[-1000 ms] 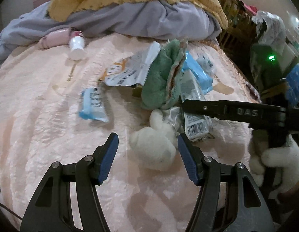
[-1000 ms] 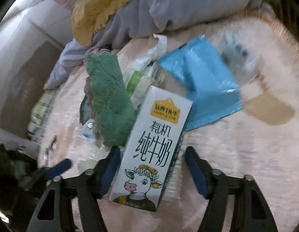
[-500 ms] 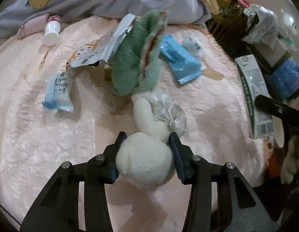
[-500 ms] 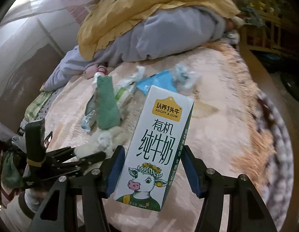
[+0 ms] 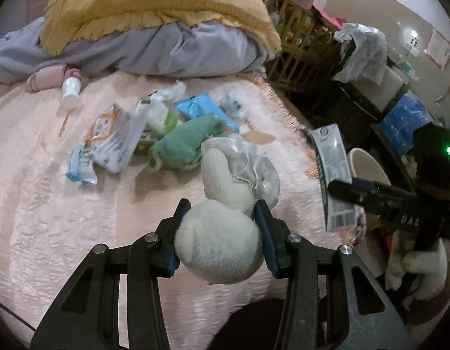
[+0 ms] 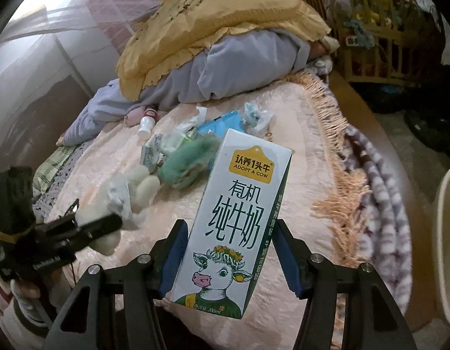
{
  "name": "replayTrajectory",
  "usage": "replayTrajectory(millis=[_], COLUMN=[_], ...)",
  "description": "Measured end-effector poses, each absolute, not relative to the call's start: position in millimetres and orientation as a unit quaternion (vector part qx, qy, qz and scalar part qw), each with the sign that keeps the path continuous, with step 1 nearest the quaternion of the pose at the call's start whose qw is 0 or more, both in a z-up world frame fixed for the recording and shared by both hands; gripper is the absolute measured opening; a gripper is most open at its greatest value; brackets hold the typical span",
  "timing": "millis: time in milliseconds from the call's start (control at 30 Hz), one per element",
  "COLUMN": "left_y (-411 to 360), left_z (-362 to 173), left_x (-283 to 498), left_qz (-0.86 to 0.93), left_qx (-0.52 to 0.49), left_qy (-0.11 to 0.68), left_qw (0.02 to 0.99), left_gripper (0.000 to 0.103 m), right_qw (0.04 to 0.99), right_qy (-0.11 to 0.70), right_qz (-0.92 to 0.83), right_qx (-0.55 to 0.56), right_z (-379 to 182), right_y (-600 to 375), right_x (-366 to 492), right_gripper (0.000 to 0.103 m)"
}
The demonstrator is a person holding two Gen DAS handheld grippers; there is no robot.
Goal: Collect trash
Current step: 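Carry both items over the white bucket and open both tools to drop them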
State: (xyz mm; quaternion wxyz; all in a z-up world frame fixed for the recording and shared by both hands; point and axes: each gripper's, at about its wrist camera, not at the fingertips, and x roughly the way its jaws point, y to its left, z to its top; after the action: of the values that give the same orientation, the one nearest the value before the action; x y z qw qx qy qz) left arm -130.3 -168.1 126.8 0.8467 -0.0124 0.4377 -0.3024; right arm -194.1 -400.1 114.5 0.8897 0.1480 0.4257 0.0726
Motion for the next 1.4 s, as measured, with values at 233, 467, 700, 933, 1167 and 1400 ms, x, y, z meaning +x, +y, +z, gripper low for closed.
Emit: replayTrajectory(millis=[233, 467, 700, 933, 1167, 1400], left_y=[-189, -212, -242, -283, -330, -374], left_z=[139, 154, 164, 167, 162, 159], left_x=[-141, -150, -153, -156, -158, -164], left_qz=[-0.32, -0.34, -0.36, -0.389, -0.403, -0.416], left_qx=[-0.012, -0.008, -0.001, 0.008, 0.029, 0.05], left_qy=[0.424, 0.411, 0.403, 0.403, 0.41, 0.41], left_qw=[0.847, 0.846, 0.841, 0.828, 0.817, 0.81], left_gripper=[0.043, 0.043, 0.043, 0.043, 0.043, 0.043], right_qw=[0.895, 0.901, 0.905, 0.907, 0.906, 0.901], right_qy=[0.417, 0.406, 0.396, 0.388, 0.385, 0.384], right_qz=[0.058, 0.042, 0.022, -0.008, -0.039, -0.07], right_qx=[0.147, 0.15, 0.155, 0.162, 0.172, 0.189], right_z=[124, 132, 139, 143, 142, 136], right_y=[-411, -427, -449, -483, -519, -559], right_x=[-213, -228, -242, -258, -276, -296], right_gripper=[0.058, 0.058, 0.058, 0.058, 0.058, 0.058])
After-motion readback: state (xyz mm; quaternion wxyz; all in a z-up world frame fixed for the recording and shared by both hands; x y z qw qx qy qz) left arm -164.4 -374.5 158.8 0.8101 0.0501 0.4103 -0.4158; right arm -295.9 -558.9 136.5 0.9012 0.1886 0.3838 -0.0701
